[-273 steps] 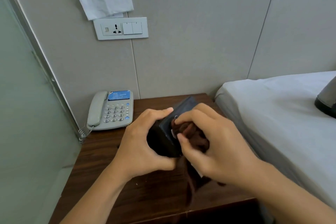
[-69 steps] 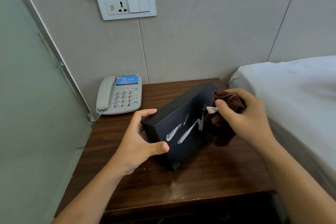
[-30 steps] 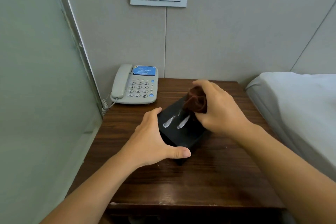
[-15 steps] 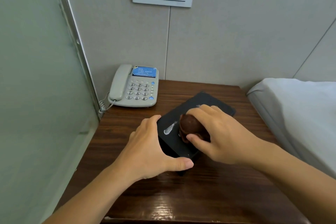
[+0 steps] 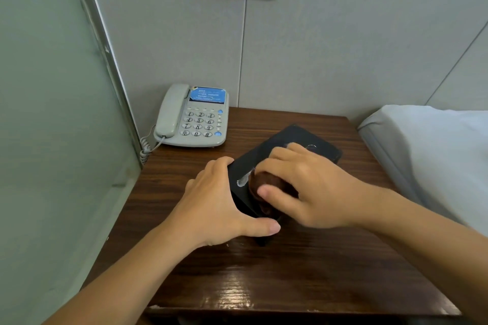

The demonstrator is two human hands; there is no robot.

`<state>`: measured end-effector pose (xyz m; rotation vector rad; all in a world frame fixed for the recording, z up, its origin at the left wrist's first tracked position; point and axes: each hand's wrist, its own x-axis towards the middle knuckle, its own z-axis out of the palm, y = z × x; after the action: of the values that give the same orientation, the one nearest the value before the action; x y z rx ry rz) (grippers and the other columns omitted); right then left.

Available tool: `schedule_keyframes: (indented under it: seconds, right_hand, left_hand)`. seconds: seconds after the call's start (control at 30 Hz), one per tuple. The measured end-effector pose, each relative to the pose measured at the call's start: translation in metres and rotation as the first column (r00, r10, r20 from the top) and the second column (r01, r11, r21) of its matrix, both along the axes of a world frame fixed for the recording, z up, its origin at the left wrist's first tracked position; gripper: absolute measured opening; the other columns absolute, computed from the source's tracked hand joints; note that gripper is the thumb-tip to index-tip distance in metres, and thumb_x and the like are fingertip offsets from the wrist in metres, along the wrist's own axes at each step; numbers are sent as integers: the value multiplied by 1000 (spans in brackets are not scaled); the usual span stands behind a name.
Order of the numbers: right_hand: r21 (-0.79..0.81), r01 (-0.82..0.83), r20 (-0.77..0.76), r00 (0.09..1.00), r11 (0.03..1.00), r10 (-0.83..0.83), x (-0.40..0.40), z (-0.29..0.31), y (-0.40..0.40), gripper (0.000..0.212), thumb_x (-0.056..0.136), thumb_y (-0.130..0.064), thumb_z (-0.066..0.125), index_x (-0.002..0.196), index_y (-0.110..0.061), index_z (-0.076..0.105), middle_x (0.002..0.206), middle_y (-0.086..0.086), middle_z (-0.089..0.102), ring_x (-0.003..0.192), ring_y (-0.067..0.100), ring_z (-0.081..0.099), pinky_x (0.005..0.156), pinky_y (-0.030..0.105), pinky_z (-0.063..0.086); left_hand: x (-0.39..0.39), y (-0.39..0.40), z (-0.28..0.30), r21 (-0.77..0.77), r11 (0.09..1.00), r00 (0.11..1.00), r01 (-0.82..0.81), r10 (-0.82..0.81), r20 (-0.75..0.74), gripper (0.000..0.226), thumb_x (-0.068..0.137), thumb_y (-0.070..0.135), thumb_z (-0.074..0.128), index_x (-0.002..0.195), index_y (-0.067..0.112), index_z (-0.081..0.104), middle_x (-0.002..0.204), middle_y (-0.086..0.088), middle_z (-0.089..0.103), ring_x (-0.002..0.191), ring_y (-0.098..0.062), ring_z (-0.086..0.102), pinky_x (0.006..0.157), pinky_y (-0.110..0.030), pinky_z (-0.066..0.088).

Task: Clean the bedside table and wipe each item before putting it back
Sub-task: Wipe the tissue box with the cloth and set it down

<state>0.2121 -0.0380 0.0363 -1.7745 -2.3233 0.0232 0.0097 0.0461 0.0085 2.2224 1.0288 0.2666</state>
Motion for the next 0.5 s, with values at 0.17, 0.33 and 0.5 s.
schedule_keyframes:
  seconds: [0.17,0.33,0.5]
  right_hand:
    - [-4,41,1,999,999,-41,11,-1,26,38,93,-63,47,121,-38,54,108,-11,54,96,16,51,87,40,50]
    - [89,227,7,974,970,-228,17,-6,74,38,96,-52,58,125,-28,59,110,-1,59,98,25,53,88,48,52]
    - [46,23,-30,999,999,-22,-3,-3,21,33,93,-56,58,118,-34,60,104,-13,56,94,12,52,78,33,49]
  left_hand:
    - [-1,-3,2,9,1000,1000,1,-1,25,118,48,77,86,143,39,27,126,24,34,113,-3,36,107,-38,42]
    - [-2,-3,2,-15,1000,1000,-5,6,27,122,46,79,86,145,41,26,129,25,34,117,-3,36,106,-37,44]
    - [-1,0,-1,-14,1000,999,3,-2,43,120,46,76,88,143,39,27,128,23,36,115,-3,37,108,-39,43]
